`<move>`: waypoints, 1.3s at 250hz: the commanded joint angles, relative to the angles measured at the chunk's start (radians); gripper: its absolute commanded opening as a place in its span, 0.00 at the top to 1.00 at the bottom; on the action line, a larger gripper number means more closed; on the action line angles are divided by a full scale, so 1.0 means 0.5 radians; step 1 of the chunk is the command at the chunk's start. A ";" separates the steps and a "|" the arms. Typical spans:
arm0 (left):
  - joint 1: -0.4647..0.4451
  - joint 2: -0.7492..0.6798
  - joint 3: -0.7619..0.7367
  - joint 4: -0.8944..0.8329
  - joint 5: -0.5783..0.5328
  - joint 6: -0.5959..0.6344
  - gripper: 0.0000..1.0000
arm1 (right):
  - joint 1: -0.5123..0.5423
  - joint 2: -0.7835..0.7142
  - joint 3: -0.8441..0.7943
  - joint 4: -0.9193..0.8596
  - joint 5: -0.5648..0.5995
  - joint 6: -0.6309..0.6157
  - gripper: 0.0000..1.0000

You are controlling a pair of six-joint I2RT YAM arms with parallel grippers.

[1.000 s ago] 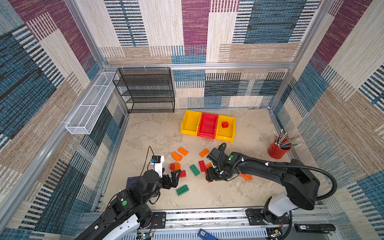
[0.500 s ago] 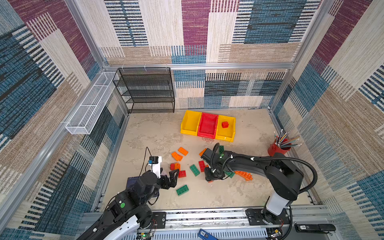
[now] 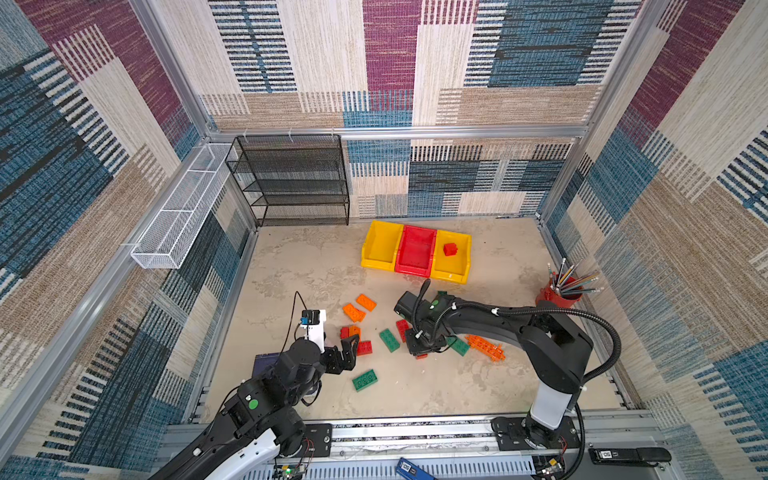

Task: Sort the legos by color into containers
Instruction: 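Carry the red brick with the right gripper and release it into the same yellow bin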

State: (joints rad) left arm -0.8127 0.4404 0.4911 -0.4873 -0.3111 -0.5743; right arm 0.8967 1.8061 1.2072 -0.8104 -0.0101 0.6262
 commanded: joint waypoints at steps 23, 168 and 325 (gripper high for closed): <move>-0.001 0.194 0.153 0.143 -0.068 0.216 0.01 | -0.043 -0.014 0.326 -0.226 0.203 -0.093 0.69; 0.012 1.288 0.769 0.665 0.312 0.474 0.01 | -0.943 0.406 1.172 -0.176 0.264 -0.674 0.69; 0.015 1.367 0.868 0.604 0.259 0.422 0.01 | -1.225 1.030 1.832 -0.229 0.240 -0.835 0.41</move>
State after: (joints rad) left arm -0.8070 1.1336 0.9329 -0.1658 -0.1577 -0.3676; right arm 0.2859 2.3032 2.0823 -0.9138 0.1127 0.2298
